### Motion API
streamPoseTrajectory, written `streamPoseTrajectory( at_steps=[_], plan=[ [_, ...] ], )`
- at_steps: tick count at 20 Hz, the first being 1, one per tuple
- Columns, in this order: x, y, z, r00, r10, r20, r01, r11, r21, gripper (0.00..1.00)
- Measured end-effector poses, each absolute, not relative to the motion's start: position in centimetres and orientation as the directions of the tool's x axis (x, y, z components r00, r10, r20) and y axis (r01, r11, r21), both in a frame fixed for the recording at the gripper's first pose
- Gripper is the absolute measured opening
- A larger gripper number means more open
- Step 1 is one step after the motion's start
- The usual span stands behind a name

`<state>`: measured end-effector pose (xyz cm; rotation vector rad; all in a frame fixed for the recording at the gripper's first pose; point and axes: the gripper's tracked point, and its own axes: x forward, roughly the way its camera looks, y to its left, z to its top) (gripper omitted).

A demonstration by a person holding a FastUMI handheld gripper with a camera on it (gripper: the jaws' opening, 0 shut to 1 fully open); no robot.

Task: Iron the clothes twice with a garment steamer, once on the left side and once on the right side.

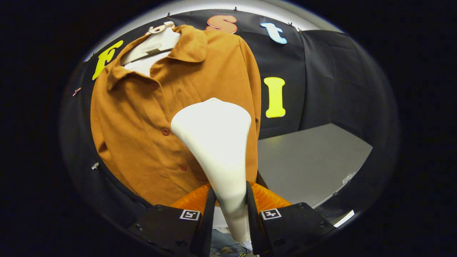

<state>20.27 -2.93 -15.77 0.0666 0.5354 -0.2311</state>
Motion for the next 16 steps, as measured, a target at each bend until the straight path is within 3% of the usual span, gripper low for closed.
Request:
streamPoseTrajectory(
  at_steps=[9,16],
  plan=[
    [20.8,3.7,-11.0,0.921,-0.078,-0.382,0.091,0.996,0.016,0.47],
    [22.1,9.1,-10.7,0.928,0.018,-0.373,-0.018,1.000,0.004,0.47]
  ],
)
